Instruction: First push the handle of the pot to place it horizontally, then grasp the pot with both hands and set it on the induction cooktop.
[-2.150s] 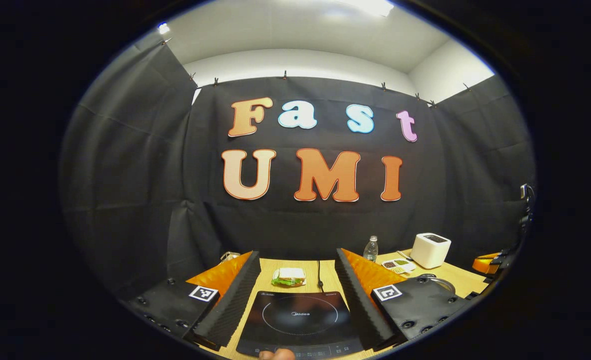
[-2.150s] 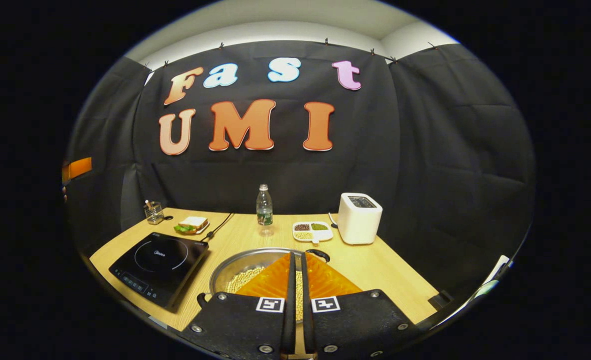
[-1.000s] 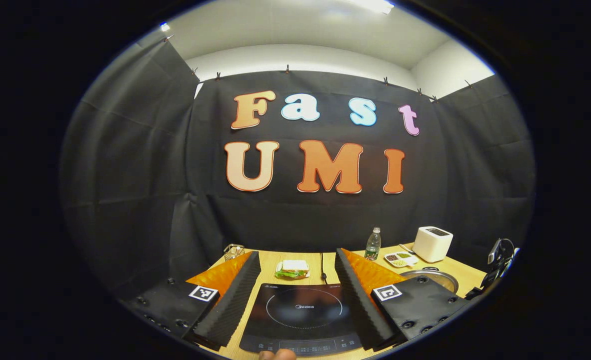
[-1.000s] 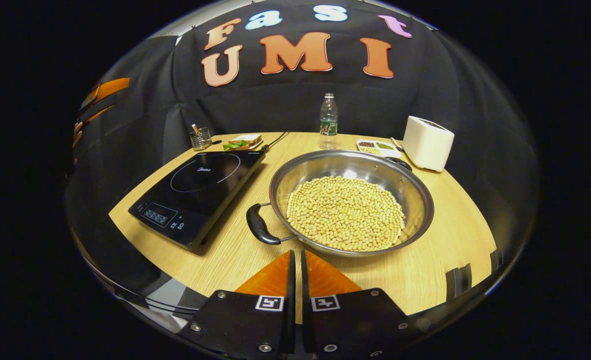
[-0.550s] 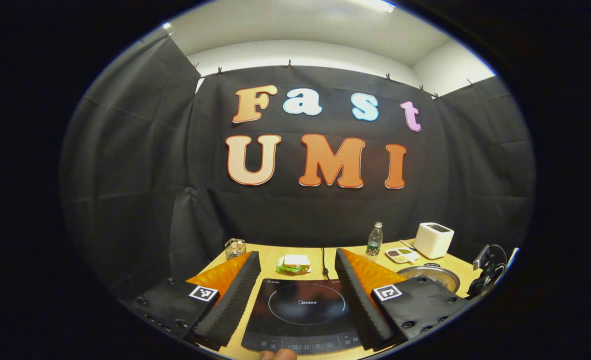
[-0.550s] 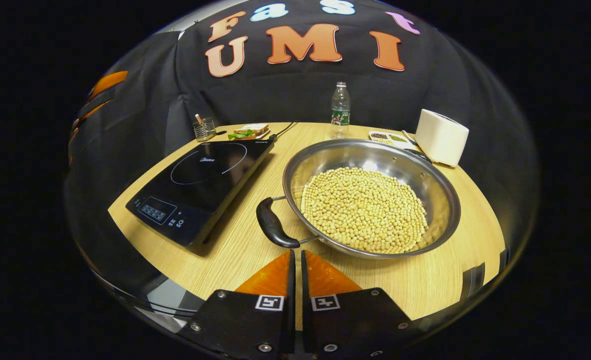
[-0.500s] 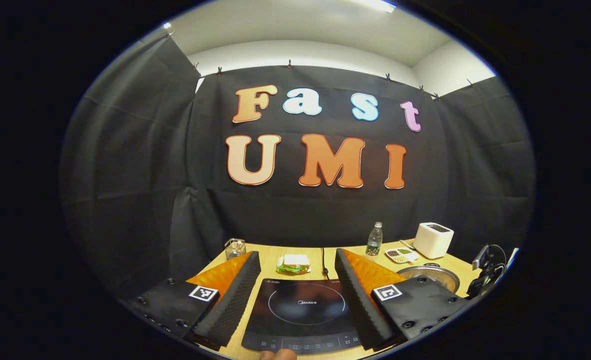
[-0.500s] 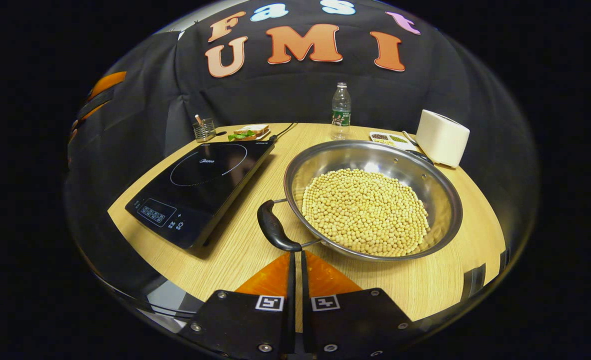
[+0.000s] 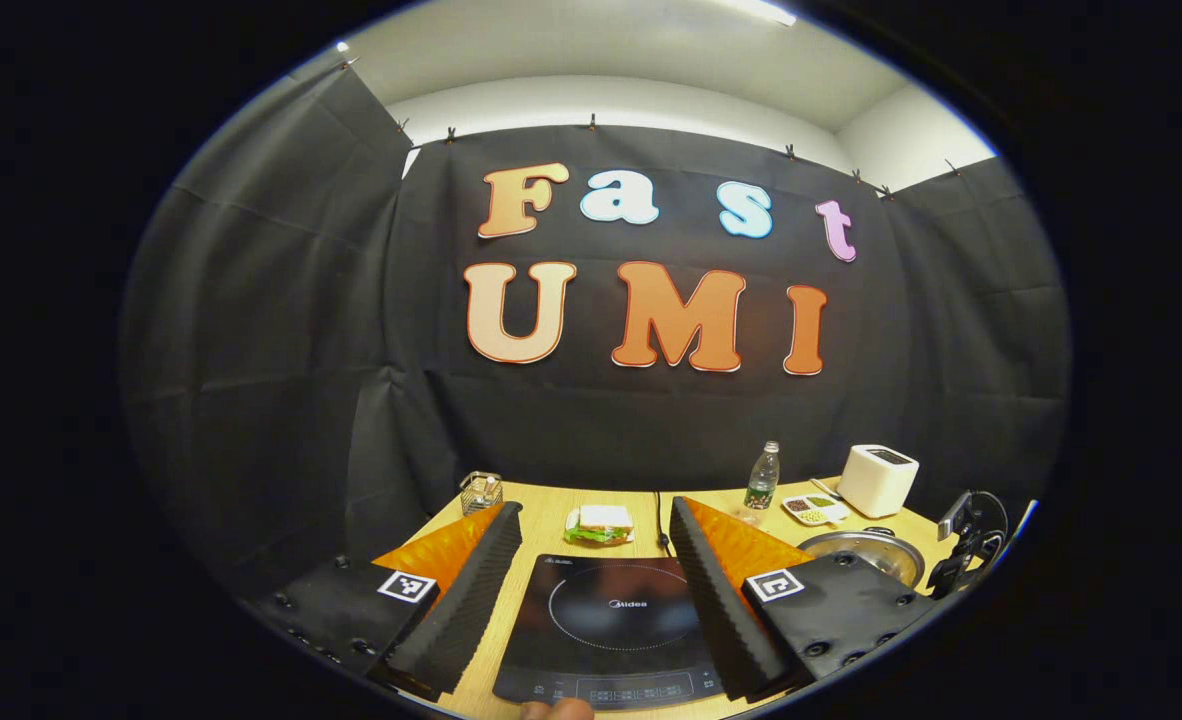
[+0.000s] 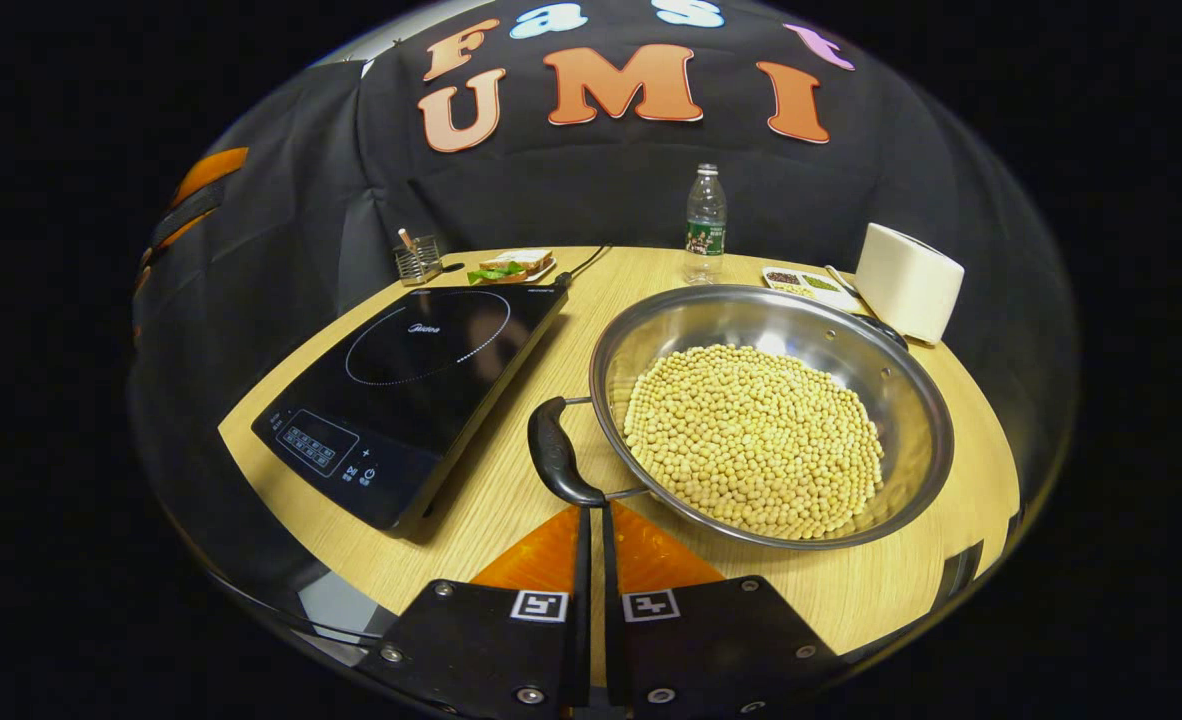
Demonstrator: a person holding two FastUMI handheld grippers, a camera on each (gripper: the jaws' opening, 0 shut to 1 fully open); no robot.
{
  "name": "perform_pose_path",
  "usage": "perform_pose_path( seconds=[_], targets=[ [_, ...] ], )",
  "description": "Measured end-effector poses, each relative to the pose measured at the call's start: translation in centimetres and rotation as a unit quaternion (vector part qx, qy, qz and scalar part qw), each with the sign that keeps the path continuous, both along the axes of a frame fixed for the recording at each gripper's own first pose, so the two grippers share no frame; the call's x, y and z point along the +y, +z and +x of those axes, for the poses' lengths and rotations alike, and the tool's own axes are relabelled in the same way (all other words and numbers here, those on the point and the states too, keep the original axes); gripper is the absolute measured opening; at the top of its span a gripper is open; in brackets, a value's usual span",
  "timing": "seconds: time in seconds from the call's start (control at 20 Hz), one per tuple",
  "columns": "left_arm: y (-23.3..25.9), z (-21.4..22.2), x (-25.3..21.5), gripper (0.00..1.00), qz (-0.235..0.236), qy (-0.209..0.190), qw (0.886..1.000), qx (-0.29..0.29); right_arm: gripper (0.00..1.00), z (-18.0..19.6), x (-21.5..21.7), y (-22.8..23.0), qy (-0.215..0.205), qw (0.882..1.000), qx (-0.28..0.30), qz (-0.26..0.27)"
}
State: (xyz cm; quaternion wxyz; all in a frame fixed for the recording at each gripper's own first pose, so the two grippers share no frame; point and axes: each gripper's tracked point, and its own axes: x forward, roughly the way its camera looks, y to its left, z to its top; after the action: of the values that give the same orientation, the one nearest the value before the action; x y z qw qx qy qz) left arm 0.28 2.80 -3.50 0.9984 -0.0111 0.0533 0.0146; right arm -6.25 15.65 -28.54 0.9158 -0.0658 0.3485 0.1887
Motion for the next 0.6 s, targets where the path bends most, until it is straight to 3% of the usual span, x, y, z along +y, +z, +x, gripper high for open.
perform_pose_path(
  seconds=[0.6],
  targets=[
    [-0.4,0.5,1.3,0.97,-0.002,0.009,1.0,0.0,0.06,2.0,2.8,-0.1,-0.006,1.0,0.005,0.022]
  ],
)
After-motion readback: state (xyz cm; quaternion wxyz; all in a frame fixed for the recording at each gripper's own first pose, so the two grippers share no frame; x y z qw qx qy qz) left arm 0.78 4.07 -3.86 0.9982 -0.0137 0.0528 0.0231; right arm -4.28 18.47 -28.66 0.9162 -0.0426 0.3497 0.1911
